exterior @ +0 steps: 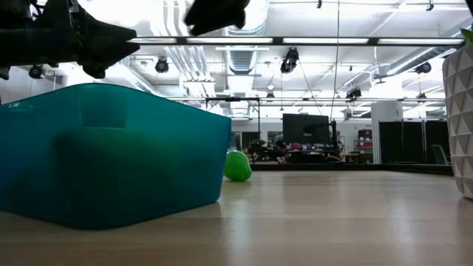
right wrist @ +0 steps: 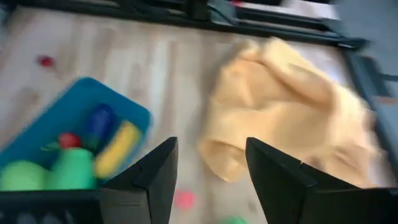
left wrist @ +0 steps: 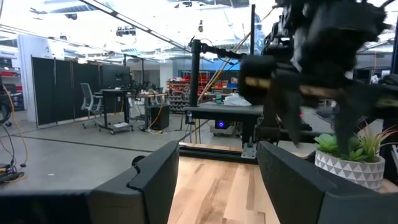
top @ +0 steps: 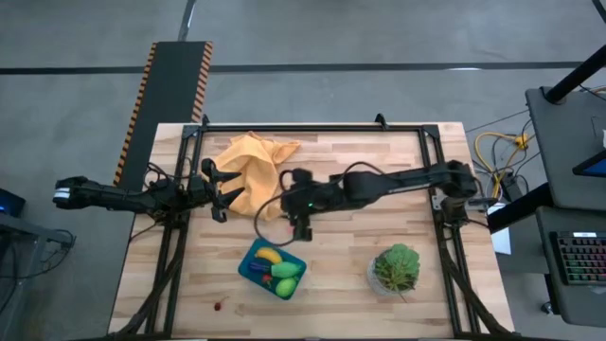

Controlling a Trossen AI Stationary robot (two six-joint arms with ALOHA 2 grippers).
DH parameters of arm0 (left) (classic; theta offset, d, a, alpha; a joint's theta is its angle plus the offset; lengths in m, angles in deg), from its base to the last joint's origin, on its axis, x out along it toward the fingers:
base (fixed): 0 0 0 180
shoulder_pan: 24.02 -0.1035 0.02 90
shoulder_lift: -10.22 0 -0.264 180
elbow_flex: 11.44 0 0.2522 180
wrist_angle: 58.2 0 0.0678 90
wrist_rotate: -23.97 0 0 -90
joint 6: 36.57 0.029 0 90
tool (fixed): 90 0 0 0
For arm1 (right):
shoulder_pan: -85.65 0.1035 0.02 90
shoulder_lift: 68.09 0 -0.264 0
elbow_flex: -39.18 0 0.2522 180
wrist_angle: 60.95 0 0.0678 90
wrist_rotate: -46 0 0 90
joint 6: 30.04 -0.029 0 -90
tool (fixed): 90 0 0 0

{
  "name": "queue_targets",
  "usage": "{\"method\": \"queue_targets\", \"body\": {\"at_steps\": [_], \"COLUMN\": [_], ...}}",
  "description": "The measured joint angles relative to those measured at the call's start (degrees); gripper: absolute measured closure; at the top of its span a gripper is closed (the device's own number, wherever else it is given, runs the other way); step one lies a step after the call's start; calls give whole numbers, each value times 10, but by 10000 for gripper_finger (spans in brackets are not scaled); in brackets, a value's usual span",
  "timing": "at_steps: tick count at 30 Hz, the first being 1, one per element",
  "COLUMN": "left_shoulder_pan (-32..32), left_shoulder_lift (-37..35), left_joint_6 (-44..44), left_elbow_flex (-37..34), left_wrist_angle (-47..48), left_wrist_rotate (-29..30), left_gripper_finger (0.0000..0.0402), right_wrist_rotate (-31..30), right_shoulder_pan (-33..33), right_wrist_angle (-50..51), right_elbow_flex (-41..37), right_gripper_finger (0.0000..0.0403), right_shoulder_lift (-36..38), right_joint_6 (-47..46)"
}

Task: Pick and placing Produce into tupperware
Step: Put the pear into the blue bin

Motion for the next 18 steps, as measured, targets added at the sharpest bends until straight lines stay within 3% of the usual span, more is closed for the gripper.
{"method": "queue_targets", "body": {"at_steps": [7,10,14,18], "left_shoulder_pan": [0,0,0,0], "left_shoulder_lift": [0,0,0,0], "left_joint_6": [0,0,0,1], "left_elbow_flex": [0,0,0,0], "left_wrist_angle": [0,0,0,0], "left_wrist_rotate": [0,0,0,0], "left_gripper_finger": [196,196,196,196], "right_wrist_rotate": [-110,-112,-98,-103], "right_shoulder_pan": [-5,-9,-11,-14], "right_wrist_angle": [72,93,100,101], "right_elbow_flex": [0,-2,-13,-24], "right_gripper_finger": [220,215,177,113], "right_shoulder_lift": [39,38,30,20], "right_joint_6": [-5,-29,-51,-87]}}
